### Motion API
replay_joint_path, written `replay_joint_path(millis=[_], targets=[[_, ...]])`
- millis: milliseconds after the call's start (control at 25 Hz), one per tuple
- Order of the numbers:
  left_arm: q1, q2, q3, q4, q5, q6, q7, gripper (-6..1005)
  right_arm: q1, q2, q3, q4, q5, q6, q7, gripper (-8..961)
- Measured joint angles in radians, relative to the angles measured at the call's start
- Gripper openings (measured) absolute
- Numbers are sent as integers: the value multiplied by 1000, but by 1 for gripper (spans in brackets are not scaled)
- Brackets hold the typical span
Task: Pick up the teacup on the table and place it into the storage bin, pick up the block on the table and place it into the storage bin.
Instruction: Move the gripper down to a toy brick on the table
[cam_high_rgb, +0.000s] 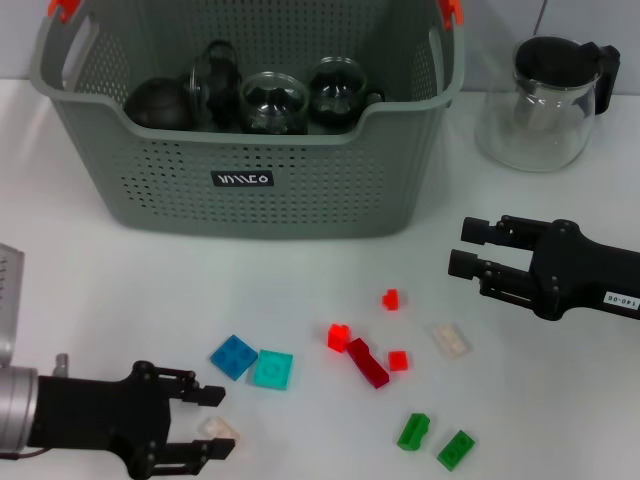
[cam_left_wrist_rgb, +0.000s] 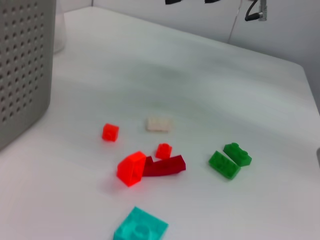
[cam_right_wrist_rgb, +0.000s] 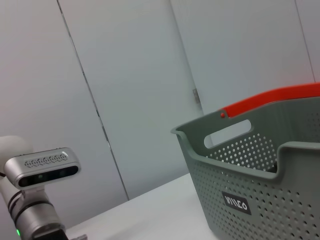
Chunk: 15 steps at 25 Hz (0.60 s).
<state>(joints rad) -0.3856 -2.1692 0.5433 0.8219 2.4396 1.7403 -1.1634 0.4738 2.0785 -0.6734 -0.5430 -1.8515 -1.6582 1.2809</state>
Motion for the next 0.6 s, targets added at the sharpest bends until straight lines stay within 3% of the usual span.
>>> replay_joint_path(millis=[280,600], targets=[[9,3,-61,35,76,82,-38,578,0,0,0,0,2,0,0,551],[13,-1,-63,18,90,66,-48,578,4,0,0,0,2,0,-7,551]])
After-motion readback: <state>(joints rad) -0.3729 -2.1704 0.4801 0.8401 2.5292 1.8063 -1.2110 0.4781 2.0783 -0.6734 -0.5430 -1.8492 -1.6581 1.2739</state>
